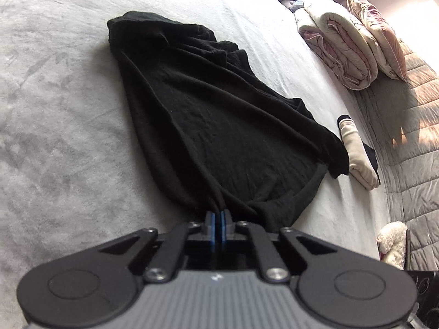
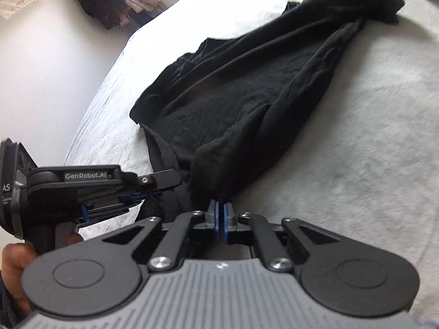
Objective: Fold clothes
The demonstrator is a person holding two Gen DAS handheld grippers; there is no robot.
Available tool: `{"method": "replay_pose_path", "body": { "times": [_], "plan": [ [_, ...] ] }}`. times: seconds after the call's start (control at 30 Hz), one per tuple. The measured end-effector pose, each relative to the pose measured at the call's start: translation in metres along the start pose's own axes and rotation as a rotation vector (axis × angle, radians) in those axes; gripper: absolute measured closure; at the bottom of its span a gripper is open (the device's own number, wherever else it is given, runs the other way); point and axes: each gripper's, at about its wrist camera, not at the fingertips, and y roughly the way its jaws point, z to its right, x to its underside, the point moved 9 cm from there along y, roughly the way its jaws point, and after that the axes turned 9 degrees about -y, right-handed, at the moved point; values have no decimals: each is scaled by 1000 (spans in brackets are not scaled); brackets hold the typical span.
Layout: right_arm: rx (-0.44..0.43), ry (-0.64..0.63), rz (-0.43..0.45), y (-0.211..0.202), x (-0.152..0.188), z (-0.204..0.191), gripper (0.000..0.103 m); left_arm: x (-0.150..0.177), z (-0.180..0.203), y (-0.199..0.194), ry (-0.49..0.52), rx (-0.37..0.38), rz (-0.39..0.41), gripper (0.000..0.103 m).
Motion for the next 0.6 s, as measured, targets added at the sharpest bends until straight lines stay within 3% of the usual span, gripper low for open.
{"method": "replay_pose_path", "body": {
  "times": [0.17,0.3,0.37,0.53,0.6],
  "plan": [
    [38,-21,85,-50,-18,12,101,-8,-8,-36,0,36,43,99],
    [47,-41,60,-51,-17,7,101,-13,-16,-55,-20,59,47,99],
    [52,-52,45,-51,-17,4,90,-12,-18,-58,-26,60,42,99],
    [61,-82,4,-46,-13,-7,88,-12,-21,-62,-24,52,46,99],
    [60,-101,-14,-33,-11,-17,76,-12,-24,-63,-21,43,47,99]
  ]
}}
